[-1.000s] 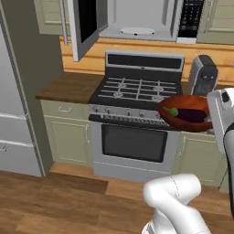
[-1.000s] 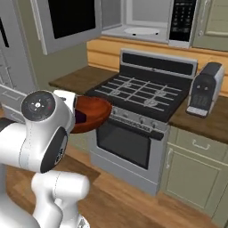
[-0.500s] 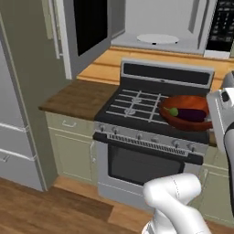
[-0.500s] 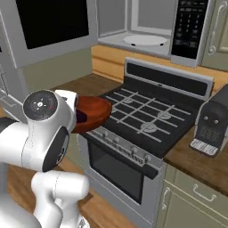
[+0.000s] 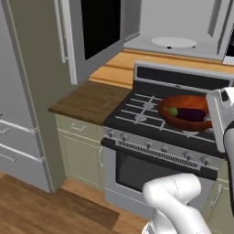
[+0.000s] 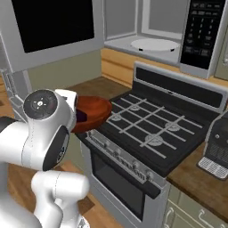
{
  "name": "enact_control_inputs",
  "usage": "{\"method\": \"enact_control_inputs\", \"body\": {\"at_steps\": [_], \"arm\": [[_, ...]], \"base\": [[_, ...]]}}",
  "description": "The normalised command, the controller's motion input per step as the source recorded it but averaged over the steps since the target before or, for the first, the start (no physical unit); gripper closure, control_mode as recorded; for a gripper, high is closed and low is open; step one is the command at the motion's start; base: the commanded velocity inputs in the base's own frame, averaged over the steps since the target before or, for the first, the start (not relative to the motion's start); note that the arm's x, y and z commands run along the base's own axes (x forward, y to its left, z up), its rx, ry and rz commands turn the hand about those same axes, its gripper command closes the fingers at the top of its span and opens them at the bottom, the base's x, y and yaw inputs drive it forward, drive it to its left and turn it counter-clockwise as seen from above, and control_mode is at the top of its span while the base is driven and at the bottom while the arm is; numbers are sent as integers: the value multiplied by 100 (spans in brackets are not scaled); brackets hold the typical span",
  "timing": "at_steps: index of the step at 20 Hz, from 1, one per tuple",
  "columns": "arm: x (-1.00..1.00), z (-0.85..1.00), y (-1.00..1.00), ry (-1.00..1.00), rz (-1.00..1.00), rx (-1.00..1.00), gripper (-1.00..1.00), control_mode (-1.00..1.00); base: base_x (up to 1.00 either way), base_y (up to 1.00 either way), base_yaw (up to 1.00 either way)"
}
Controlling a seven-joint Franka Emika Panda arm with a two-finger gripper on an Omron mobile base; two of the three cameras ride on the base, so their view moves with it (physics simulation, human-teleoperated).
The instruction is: Pick the eggplant from the sink and place it in the bowl. Then pick the bowl and place it in the microwave. Then close the microwave door and press the start button.
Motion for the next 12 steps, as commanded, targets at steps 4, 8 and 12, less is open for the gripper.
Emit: {"method": "enact_control_inputs", "body": {"at_steps": [4,8,12], "arm": [[0,0,0,0,0,0,100,100],[0,0,0,0,0,0,100,100],[0,0,0,0,0,0,100,100]], "base": [[45,-6,13],[51,-29,16],[38,-42,9]]}}
